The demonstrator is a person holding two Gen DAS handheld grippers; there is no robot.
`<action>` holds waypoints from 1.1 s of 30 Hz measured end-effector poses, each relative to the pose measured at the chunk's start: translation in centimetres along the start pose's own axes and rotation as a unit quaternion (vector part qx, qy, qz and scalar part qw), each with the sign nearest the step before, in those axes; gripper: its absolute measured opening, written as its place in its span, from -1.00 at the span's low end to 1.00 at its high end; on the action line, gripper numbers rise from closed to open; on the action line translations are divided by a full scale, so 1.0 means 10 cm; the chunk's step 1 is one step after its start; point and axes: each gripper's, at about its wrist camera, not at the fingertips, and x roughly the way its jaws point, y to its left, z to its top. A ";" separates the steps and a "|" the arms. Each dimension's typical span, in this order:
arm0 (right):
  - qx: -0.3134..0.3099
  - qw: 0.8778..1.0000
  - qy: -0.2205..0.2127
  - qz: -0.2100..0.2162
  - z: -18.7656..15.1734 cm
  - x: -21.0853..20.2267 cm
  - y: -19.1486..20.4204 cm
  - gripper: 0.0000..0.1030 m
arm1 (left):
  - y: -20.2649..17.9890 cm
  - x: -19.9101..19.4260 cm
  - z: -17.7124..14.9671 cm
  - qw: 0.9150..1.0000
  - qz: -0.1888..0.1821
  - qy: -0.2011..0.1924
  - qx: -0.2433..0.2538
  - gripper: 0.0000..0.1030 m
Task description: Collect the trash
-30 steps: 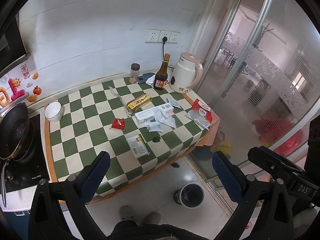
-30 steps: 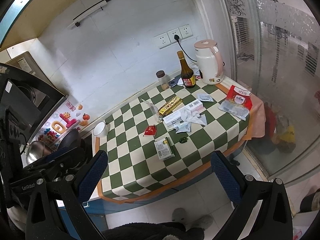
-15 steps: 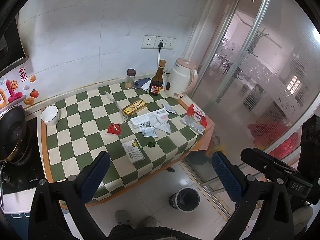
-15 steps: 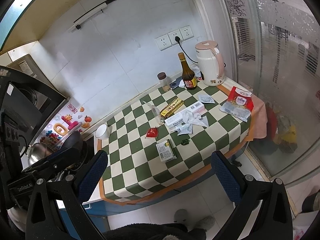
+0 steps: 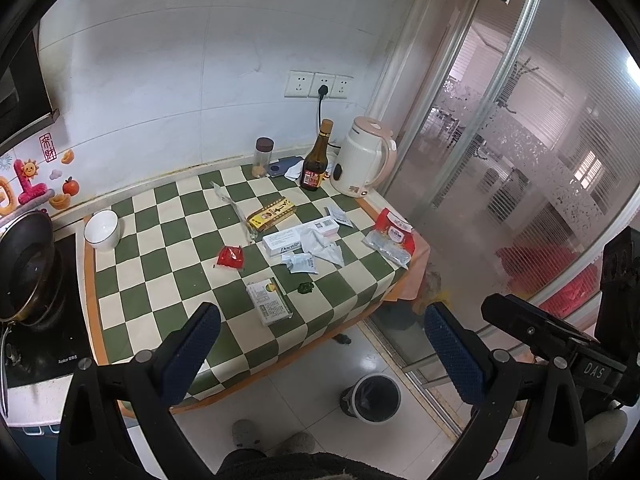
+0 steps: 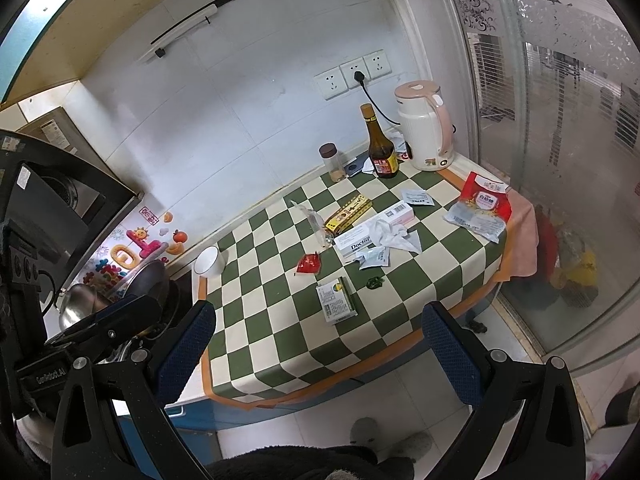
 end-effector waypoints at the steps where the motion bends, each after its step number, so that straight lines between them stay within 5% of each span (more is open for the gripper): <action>1: -0.001 1.000 0.000 -0.001 0.00 0.00 0.01 1.00 | 0.01 -0.01 0.00 1.000 0.000 0.000 -0.001 1.00; 16: 0.009 1.000 -0.005 -0.004 -0.02 0.04 0.02 1.00 | 0.10 0.01 0.00 1.000 0.004 0.007 0.005 1.00; 20: 0.028 0.999 -0.009 -0.037 0.00 0.16 0.04 1.00 | 0.16 0.17 0.12 0.996 0.074 -0.004 0.045 1.00; 24: 0.046 0.995 -0.013 -0.090 0.08 0.40 0.00 1.00 | 0.37 0.57 0.32 0.986 0.145 -0.001 0.083 1.00; 33: 0.136 0.973 0.020 -0.185 0.32 1.26 -0.80 1.00 | 0.63 1.91 0.70 0.970 0.166 0.084 0.158 1.00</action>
